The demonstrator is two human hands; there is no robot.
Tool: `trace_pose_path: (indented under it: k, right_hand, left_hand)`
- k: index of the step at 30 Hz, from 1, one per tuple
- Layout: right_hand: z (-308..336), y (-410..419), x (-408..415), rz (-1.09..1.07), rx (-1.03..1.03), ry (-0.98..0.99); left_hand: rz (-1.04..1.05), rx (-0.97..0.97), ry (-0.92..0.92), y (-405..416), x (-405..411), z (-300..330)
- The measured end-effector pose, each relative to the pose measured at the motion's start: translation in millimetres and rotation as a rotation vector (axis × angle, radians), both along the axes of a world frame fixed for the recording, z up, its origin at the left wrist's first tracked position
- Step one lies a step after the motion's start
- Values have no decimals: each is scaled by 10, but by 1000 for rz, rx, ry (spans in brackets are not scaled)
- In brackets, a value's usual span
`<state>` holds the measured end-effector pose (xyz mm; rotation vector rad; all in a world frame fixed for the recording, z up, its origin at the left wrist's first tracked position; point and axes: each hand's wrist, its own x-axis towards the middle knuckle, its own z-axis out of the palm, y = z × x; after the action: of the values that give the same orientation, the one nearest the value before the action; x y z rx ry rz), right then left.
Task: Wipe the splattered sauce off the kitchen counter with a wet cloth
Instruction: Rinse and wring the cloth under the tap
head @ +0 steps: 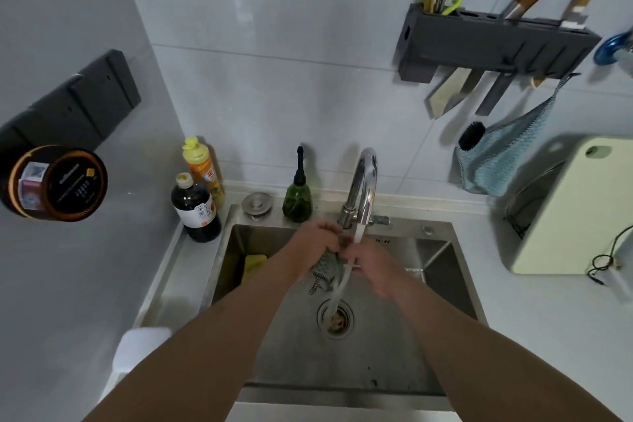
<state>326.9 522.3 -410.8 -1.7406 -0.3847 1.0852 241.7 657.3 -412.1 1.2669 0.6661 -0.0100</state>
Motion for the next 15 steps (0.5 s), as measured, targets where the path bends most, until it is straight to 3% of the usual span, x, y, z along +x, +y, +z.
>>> trace_pose_path:
  k: [4, 8, 9, 11, 15]
  right_hand:
    - [-5, 40, 45, 118, -159, -253]
    - [52, 65, 258, 23, -256, -318]
    - [71, 43, 318, 58, -293, -351]
    - [96, -28, 423, 73, -369, -431]
    - [-10, -238, 538, 59, -459, -532]
  left_hand:
    - [-31, 31, 51, 111, -2, 24]
    - [-436, 558, 386, 229, -56, 23]
    - [-483, 598, 431, 253, -81, 29]
    - [-393, 451, 386, 301, -92, -45]
    - [-70, -53, 75, 187, -51, -121]
